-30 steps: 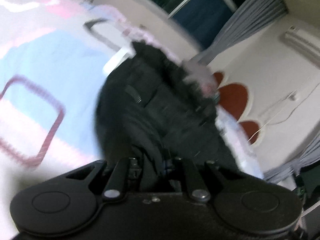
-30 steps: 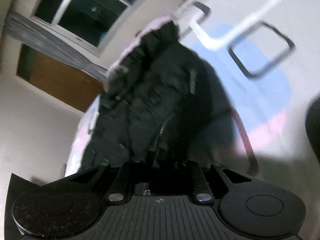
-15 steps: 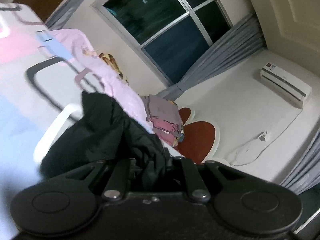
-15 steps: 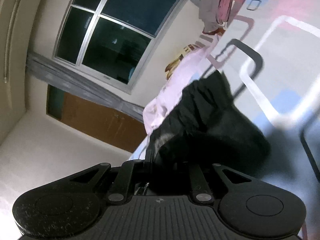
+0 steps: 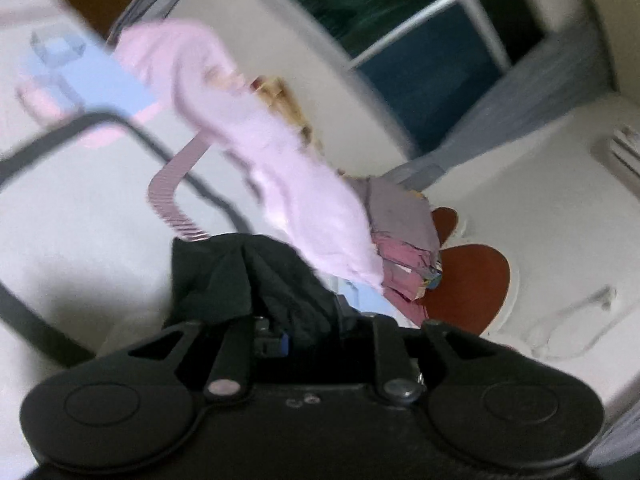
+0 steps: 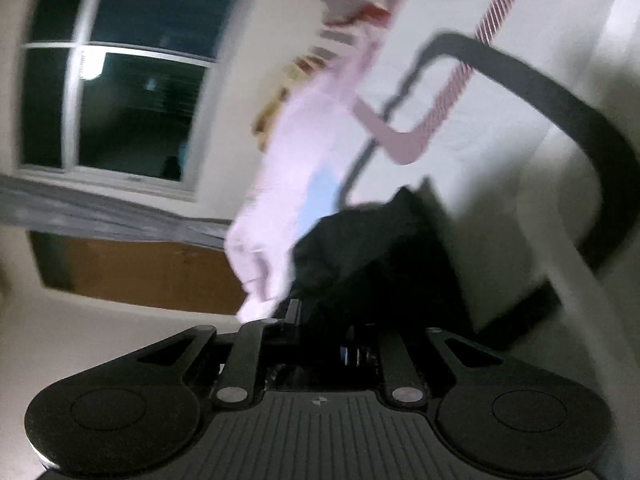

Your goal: Fold large clothes

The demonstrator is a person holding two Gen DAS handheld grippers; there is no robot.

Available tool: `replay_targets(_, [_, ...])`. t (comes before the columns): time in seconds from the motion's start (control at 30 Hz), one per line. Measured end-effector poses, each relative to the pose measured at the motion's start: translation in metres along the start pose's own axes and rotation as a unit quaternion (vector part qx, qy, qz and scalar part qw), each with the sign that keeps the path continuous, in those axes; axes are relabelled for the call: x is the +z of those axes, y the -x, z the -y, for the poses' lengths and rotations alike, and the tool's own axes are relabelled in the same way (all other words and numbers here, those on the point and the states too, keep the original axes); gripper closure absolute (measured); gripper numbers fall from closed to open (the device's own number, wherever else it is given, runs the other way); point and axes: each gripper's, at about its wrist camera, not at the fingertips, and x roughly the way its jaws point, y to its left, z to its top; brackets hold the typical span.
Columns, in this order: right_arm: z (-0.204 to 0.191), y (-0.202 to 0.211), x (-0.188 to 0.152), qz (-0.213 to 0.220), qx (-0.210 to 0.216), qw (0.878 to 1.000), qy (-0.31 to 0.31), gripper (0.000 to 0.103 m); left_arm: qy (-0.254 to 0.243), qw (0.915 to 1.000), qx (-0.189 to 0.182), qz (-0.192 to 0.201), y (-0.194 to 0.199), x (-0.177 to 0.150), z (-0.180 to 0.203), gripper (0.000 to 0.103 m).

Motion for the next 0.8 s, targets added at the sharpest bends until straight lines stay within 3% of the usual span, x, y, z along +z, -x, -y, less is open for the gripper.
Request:
replay_targets(0.1, [0.013, -0.014, 0.023, -0.022, 0.045, 0.998, -0.027, 0.08, 0.025, 0.9997, -0.001, -0.001, -0.023, 0.013, -0.017, 0.081])
replay_targets(0.17, [0.025, -0.011, 0.035, -0.027, 0.087, 0.994, -0.062, 0.062, 0.056, 0.9979, -0.03, -0.011, -0.03, 0.021, -0.025, 0.079])
replay_targets(0.23, [0.034, 0.006, 0.045, -0.001, 0.1, 0.993, -0.065, 0.061, 0.088, 0.9939, -0.066, -0.012, -0.025, 0.026, -0.038, 0.077])
replay_targets(0.3, [0.041, 0.028, 0.055, 0.037, 0.106, 0.991, -0.068, 0.061, 0.077, 0.9945, -0.07, -0.005, -0.015, 0.032, -0.042, 0.077])
replay_targets(0.37, [0.035, 0.053, 0.06, 0.075, 0.065, 0.995, -0.029, 0.061, 0.064, 0.9971, -0.042, -0.001, -0.006, 0.036, -0.042, 0.077])
replay_targets(0.47, [0.012, 0.066, 0.052, 0.085, 0.017, 0.995, 0.057, 0.061, 0.012, 0.9999, 0.008, -0.002, -0.01, 0.04, -0.025, 0.077])
replay_targets(0.53, [-0.013, 0.065, 0.039, 0.087, -0.015, 0.988, 0.127, 0.061, -0.002, 0.9995, 0.029, 0.013, -0.01, 0.04, -0.014, 0.079])
replay_targets(0.67, [-0.056, 0.052, 0.002, 0.087, -0.063, 0.965, 0.238, 0.061, 0.04, 0.9973, 0.031, 0.053, -0.008, 0.046, -0.017, 0.08])
replay_targets(0.7, [-0.067, 0.046, -0.011, 0.083, -0.074, 0.956, 0.272, 0.061, 0.045, 0.9959, 0.037, 0.07, -0.004, 0.048, -0.018, 0.071])
replay_targets(0.73, [-0.075, 0.042, -0.021, 0.083, -0.082, 0.947, 0.3, 0.061, 0.039, 0.9932, 0.058, 0.092, 0.004, 0.05, -0.017, 0.048])
replay_targets(0.8, [-0.089, 0.033, -0.04, 0.08, -0.098, 0.927, 0.354, 0.061, 0.029, 0.9841, 0.1, 0.144, 0.026, 0.053, -0.013, 0.031])
